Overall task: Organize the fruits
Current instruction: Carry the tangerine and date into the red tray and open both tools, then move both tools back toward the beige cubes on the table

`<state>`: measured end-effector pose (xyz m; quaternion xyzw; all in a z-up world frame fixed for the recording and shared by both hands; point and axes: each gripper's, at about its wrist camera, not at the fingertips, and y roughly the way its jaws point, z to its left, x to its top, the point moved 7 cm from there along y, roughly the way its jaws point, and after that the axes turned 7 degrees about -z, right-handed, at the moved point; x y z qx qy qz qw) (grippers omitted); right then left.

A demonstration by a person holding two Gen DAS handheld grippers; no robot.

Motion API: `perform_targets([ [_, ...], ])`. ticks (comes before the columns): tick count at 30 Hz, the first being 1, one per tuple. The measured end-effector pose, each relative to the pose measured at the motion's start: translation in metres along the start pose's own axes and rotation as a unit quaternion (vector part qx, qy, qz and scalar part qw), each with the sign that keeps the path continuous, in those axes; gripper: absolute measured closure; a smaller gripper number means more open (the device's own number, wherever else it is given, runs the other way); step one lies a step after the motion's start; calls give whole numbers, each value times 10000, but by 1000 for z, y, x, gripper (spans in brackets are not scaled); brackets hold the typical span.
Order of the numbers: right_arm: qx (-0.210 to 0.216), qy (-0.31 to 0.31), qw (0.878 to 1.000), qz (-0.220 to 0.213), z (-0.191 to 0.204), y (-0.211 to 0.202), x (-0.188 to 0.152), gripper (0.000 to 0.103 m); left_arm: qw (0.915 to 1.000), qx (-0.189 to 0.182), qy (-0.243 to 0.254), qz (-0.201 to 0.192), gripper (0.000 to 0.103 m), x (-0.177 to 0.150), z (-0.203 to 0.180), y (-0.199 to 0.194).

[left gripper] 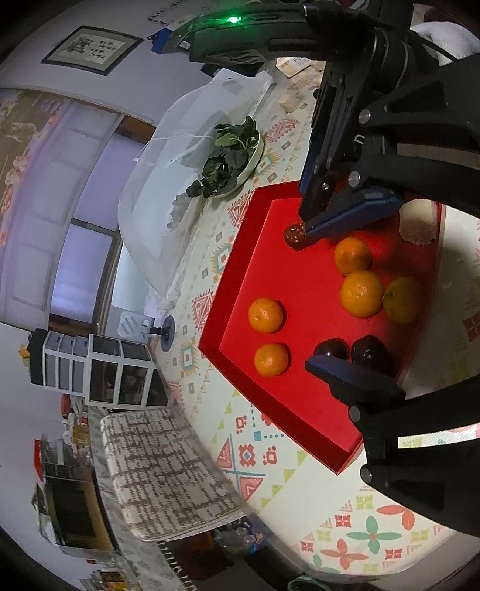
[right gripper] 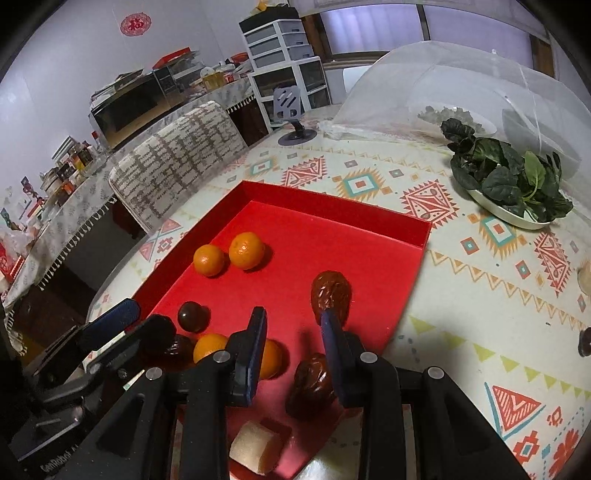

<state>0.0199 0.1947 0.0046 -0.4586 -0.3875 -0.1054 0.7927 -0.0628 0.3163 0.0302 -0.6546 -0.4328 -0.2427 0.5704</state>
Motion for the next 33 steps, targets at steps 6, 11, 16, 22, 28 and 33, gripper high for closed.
perform_targets([
  [6,-2,151,9998,-102,-8,-15,-2,63,9997,111,203,-64,36,1,-12,-9],
  [11,-22,272,9995,-141,-17,-28,-7,62,9992,152,340,-119,35,2,-24,-18],
  [16,-46,347,9991,-222,-25,-44,-13,60,9985,152,481,-189,31,1,-38,-28],
  [22,-112,442,9983,-357,-41,-68,-21,55,9974,98,676,-226,31,-2,-62,-37],
  [28,-192,613,9969,-460,-65,-89,-29,55,9958,37,887,-217,28,-7,-91,-43],
  [33,-269,796,9950,-539,-89,-106,-37,52,9943,-75,1049,-174,25,-13,-116,-44],
])
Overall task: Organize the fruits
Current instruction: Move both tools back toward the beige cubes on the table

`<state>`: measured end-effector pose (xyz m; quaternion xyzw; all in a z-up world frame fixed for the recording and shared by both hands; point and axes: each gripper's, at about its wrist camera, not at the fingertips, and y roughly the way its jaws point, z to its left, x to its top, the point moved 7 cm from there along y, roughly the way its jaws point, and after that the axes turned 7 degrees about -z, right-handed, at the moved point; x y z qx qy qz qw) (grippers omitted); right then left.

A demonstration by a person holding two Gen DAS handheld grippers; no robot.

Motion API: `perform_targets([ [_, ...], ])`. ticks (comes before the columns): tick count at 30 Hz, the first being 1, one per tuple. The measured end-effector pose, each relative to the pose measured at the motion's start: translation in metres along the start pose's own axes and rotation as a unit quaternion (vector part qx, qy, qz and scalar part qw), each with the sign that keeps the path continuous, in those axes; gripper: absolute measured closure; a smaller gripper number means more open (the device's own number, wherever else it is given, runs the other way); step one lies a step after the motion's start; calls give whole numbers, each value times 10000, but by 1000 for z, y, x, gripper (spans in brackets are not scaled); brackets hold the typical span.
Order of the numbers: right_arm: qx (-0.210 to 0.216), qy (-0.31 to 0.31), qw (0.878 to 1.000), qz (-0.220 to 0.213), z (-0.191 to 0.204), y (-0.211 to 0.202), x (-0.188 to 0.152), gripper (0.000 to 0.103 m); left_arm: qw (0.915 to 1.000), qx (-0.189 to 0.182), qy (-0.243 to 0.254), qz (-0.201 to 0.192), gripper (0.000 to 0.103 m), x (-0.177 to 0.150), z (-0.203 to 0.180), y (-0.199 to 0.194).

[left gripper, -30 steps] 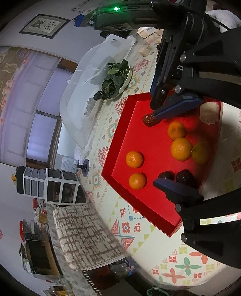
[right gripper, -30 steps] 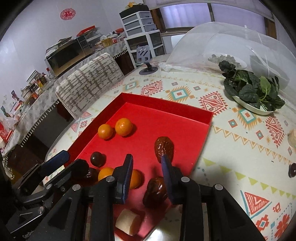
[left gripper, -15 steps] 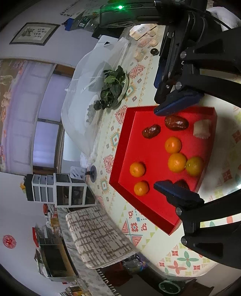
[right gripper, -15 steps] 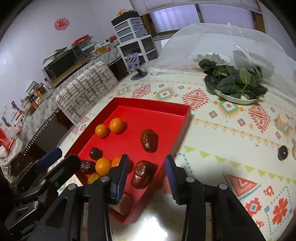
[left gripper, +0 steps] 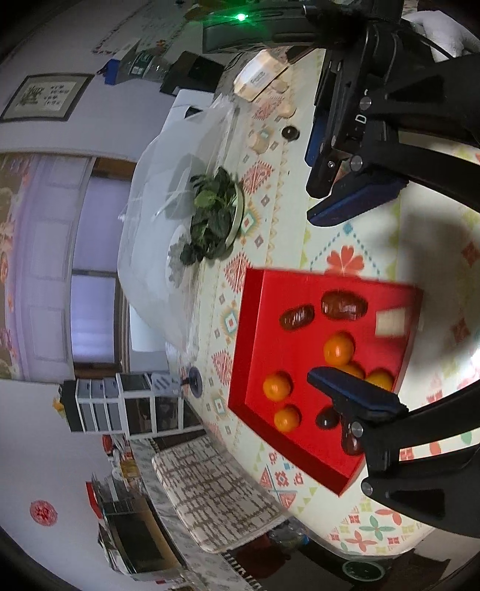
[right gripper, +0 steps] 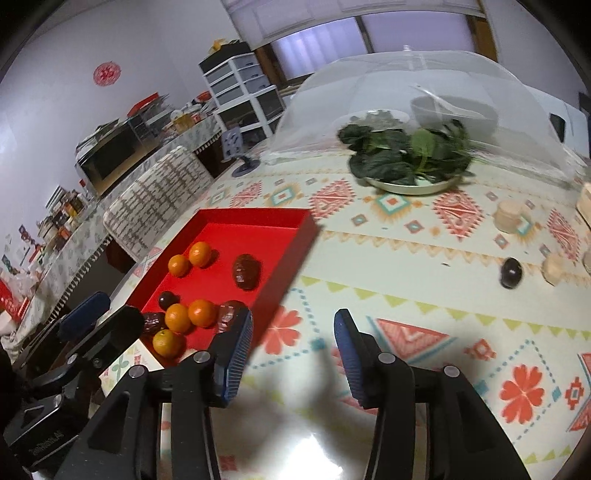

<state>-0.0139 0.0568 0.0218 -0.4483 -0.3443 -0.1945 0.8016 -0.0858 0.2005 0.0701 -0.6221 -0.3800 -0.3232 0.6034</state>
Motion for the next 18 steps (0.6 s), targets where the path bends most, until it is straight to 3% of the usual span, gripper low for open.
perform_targets([
  [11,-412,493,9979,-36,-87,-35,-19,51,9986,-447,126,247,25,-9,-50,8],
  [18,-1145,893,9892,-186,-183,-77,-23,51,9974,-611,146,342,25,-15,-68,14],
])
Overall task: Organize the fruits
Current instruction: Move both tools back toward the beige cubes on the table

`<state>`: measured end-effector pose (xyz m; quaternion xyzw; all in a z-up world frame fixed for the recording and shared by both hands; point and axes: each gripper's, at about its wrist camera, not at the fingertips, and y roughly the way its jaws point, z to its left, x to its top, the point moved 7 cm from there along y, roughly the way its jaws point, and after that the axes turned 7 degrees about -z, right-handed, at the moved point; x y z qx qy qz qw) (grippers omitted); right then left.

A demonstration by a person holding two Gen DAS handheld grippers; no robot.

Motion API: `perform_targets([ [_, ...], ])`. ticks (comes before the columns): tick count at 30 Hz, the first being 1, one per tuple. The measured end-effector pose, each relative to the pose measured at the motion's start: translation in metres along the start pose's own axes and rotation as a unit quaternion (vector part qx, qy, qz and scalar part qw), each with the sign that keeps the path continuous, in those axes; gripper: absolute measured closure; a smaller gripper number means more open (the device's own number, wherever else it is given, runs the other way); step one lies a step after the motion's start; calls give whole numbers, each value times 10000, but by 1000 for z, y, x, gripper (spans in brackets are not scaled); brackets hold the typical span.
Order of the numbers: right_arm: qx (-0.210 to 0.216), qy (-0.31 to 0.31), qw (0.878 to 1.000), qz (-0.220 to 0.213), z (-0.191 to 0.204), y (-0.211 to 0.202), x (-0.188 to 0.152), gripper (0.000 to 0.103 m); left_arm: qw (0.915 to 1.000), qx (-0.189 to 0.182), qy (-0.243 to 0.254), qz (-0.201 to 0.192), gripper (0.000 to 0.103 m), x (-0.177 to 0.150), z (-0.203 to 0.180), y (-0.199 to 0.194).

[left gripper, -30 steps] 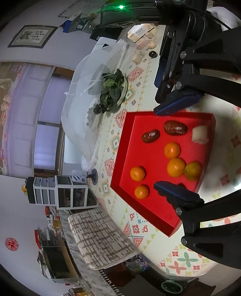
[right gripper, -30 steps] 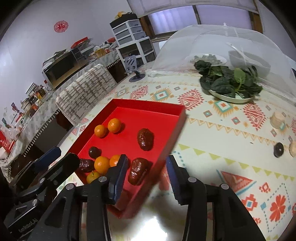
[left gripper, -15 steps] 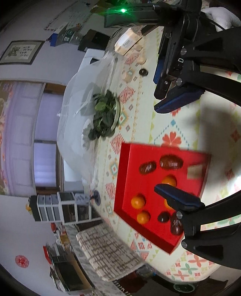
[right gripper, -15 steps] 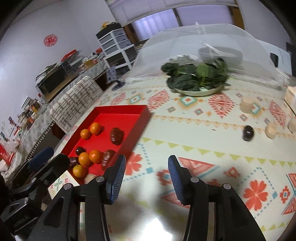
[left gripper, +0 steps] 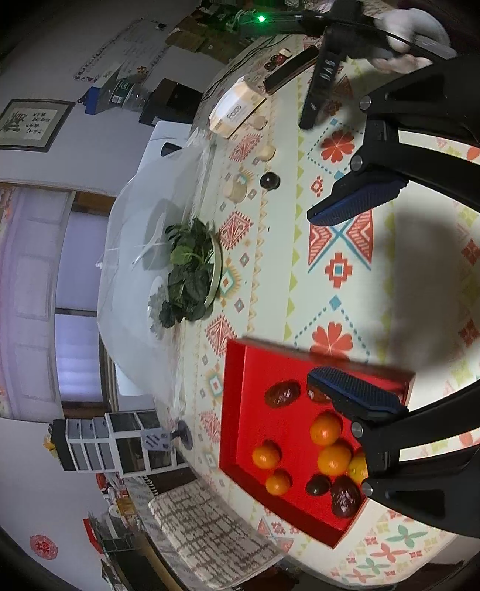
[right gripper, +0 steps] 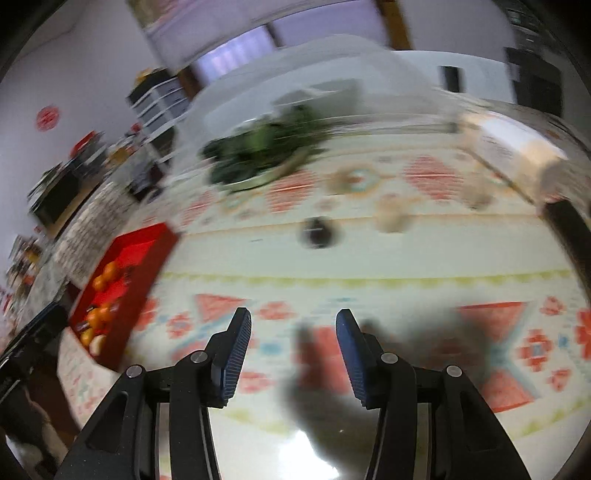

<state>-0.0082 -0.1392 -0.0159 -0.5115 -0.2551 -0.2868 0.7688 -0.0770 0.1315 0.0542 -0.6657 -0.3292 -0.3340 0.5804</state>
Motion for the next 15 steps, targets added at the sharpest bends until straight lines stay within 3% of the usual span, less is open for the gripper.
perform_targets([
  [5,-569,400,9974,-197,-70,-11,19,51,9996,-253,-86,131,25,-7,-15,12],
  [8,-662,529,9960,-266,-91,-10,29,51,9992,-370,-36,153,25,-7,-26,15],
  [15,-442,260,9987,-48,-61,45,48,51,9988,-408,41,254,25,-10,-35,20],
])
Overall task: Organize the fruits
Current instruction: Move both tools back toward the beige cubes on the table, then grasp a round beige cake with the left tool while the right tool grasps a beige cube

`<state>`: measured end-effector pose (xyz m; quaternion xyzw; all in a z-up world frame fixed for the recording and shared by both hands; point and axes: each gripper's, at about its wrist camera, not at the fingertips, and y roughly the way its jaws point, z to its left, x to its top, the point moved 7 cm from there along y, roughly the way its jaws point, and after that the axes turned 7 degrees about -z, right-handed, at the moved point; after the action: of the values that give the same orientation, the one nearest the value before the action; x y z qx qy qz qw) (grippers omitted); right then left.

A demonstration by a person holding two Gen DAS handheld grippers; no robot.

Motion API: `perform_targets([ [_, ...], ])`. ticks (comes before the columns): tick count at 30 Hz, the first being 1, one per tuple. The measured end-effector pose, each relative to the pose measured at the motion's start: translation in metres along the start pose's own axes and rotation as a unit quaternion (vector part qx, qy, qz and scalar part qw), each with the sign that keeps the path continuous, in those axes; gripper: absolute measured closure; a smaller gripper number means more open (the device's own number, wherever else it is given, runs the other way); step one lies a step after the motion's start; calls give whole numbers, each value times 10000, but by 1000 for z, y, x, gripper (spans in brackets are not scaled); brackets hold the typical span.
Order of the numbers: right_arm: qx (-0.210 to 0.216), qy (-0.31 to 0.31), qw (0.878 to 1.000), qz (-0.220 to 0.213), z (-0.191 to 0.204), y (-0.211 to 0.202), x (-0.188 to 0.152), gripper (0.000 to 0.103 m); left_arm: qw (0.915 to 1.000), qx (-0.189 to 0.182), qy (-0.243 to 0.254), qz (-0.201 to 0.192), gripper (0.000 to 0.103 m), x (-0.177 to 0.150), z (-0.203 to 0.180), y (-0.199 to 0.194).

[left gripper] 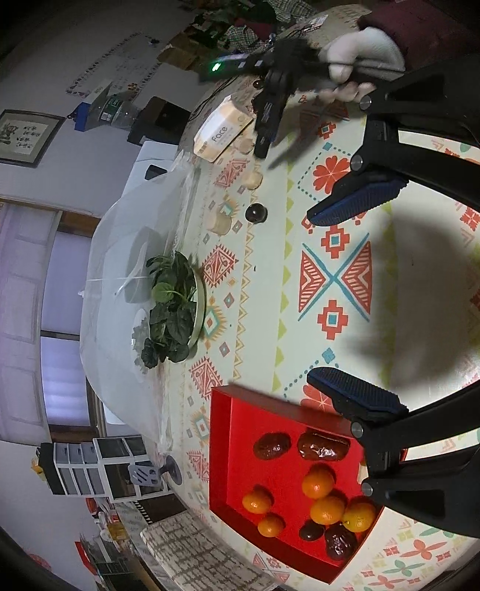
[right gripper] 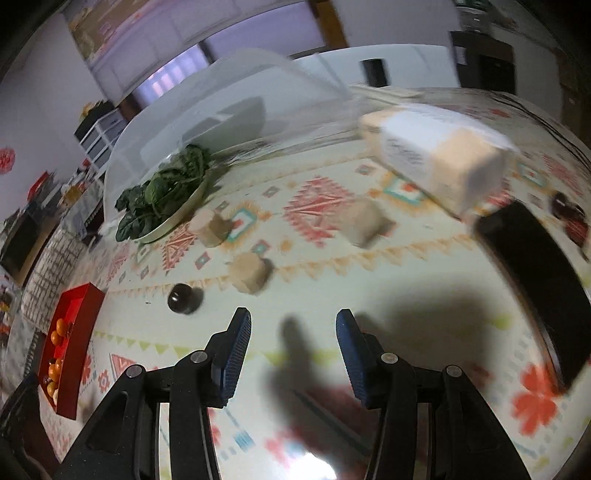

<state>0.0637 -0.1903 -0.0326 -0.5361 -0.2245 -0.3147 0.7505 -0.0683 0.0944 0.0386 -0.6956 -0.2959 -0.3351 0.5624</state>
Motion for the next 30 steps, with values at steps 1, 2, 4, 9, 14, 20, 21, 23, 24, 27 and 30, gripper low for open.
perform_targets([
  [1,2,-48,10000,14,5,6,1,51,10000,15,4,11,25,0,1,0],
  [2,3,-100,9999,27,11,12,2,51,10000,32,10,15,25,1,3,0],
  [4,-52,-224,9997,40,20,23,5,51,10000,87,31,9,25,4,7,-2],
  [9,-363,-501,9981,49,29,40,7,51,10000,-32,12,50,24,16,7,2],
  [14,-397,-634,9972,17,32,41,6,72,9993,-308,133,154,24,38,-13,25],
  [20,-209,-426,9986,-219,19,12,6,73,9981,-466,235,343,24,63,-43,74],
  [21,-167,-396,9987,-285,18,5,7,73,9977,-496,227,404,24,66,-49,85],
  [23,-81,-366,9985,-409,14,-7,6,73,9966,-618,159,527,24,72,-62,109],
  [24,-55,-366,9982,-480,10,-14,5,73,9959,-655,122,608,24,74,-68,123],
  [27,6,-224,9984,-526,1,-19,0,72,9932,-712,47,923,24,74,-87,170],
  [30,174,47,9990,-398,-8,-16,-1,72,9918,-615,111,1115,24,71,-97,204],
])
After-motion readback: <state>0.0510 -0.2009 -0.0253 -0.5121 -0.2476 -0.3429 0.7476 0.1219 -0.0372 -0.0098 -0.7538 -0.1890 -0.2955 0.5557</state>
